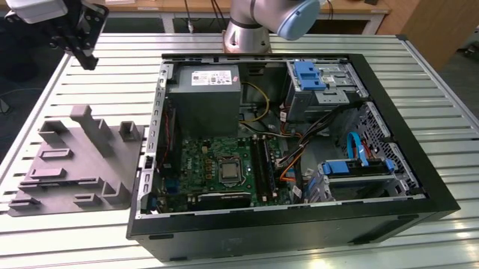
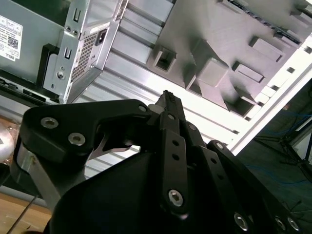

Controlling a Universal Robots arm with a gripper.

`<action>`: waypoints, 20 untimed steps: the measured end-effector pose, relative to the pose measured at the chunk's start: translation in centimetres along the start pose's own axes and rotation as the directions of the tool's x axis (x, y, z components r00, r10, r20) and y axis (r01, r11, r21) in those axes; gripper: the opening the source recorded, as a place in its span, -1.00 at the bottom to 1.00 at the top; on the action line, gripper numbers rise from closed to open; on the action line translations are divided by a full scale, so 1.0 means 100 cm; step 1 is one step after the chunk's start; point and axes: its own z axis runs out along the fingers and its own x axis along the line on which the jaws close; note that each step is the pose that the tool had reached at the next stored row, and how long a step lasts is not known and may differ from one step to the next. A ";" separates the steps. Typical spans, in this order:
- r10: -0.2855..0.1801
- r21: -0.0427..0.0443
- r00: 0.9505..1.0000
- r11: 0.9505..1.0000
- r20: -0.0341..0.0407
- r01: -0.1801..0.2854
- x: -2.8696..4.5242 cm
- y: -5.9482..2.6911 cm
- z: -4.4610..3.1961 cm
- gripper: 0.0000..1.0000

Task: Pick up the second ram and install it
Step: 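Reach for the second ram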

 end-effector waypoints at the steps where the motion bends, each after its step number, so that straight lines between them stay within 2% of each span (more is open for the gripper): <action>1: 0.000 0.000 1.000 1.000 0.000 0.000 0.0019 -0.0002 0.0001 -0.79; 5: 0.000 0.000 1.000 1.000 0.000 0.000 0.0110 -0.0009 0.0005 -0.79; 15: 0.000 0.000 1.000 1.000 0.001 0.000 0.0407 -0.0034 0.0023 -0.79; 20: 0.000 0.000 1.000 1.000 0.001 0.000 0.0466 -0.0062 0.0043 -0.79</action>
